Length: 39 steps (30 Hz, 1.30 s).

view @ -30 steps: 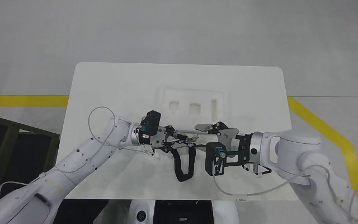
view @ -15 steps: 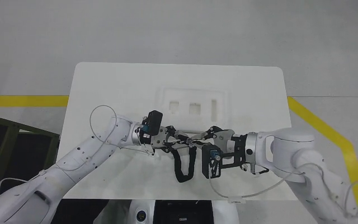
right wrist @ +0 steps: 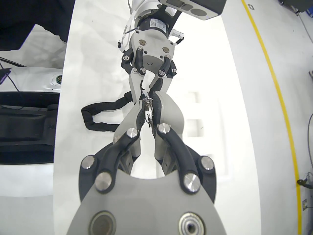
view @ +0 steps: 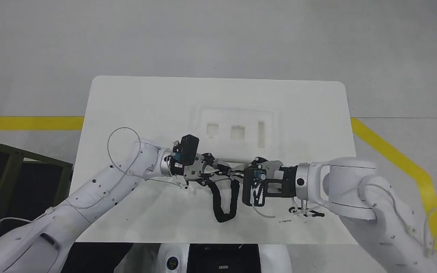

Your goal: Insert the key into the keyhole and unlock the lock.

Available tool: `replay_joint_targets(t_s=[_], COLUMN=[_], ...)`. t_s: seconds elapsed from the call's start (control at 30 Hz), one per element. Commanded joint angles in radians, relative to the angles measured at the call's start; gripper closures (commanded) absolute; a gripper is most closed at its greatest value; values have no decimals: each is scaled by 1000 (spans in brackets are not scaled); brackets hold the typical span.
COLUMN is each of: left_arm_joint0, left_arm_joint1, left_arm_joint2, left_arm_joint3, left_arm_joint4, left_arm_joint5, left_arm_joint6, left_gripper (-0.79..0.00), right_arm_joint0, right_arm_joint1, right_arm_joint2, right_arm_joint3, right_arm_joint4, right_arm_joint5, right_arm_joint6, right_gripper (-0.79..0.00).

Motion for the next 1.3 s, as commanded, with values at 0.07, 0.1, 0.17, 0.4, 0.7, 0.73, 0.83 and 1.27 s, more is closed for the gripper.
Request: replay_joint_targets(t_s=[0.07,0.1,0.17,0.4,0.7,0.73,0.83,1.27], left_arm_joint0=[6,7,9,18,30,31,36,47], left_arm_joint1=[2,2,3,6,10,10,11,15], left_arm_joint2=[-7,-9,-12,-23,-37,-39,-44,-62], left_arm_joint3=[-6,-6,-9,-21,-32,-32,-36,-32], left_arm_joint4=[1,1,1,-1,0,0,-1,2], left_arm_joint5=[0,0,0,0,0,0,0,0], left_arm_joint6=[-4,-7,-10,-20,-32,-34,-38,-53], left_gripper=[0,0,0,0,0,0,0,0], right_arm_joint0=[23,29,36,66,66,61,48,16], right_arm_joint1=[2,2,3,-2,-9,-9,-8,-7], right_arm_joint2=[-17,-22,-32,-67,-76,-75,-70,-42], right_arm_joint3=[-19,-24,-26,-9,1,1,5,-5], right_arm_joint4=[112,133,178,288,304,305,320,376], right_arm_joint5=[73,90,138,325,530,544,585,619], right_arm_joint6=[107,129,176,279,274,275,283,238], right_gripper=[0,0,0,0,0,0,0,-785])
